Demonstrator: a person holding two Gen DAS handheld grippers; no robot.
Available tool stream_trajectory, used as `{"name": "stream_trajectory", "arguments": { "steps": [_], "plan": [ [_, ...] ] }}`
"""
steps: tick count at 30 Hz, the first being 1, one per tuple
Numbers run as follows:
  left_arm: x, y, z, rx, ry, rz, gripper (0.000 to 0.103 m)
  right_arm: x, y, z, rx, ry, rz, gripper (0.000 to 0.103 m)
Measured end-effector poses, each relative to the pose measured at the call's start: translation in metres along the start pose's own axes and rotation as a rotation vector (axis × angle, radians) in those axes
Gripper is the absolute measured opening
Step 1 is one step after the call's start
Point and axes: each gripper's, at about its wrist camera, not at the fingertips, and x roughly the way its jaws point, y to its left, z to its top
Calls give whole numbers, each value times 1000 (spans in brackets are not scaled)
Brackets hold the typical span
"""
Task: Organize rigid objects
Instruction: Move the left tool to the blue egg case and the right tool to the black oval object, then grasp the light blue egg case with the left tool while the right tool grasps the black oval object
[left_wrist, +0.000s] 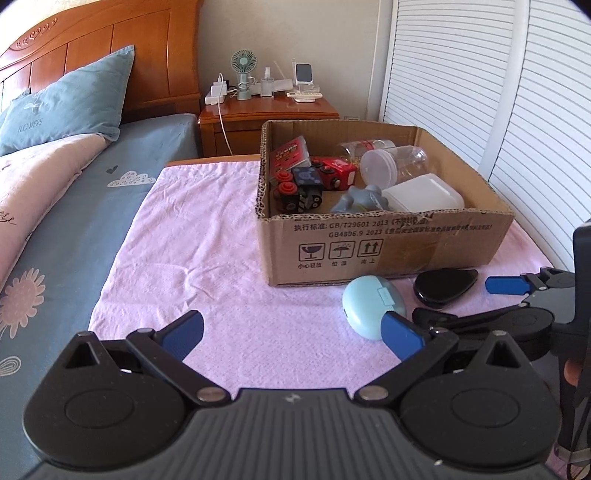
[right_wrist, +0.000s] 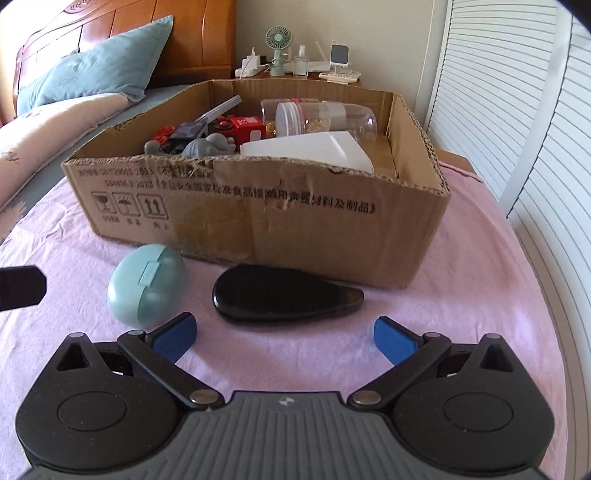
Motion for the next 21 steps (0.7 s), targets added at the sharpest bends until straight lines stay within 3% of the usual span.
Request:
{"name": "stream_trajectory", "arguments": {
  "steps": [11, 21],
  "plan": [
    [19, -13, 1, 8, 36, -31, 102, 6, -28, 3, 61, -25, -66, 103],
    [46, -32, 8, 23, 50, -38, 102, -1, -41, -7, 9, -40, -17, 103]
  ]
}}
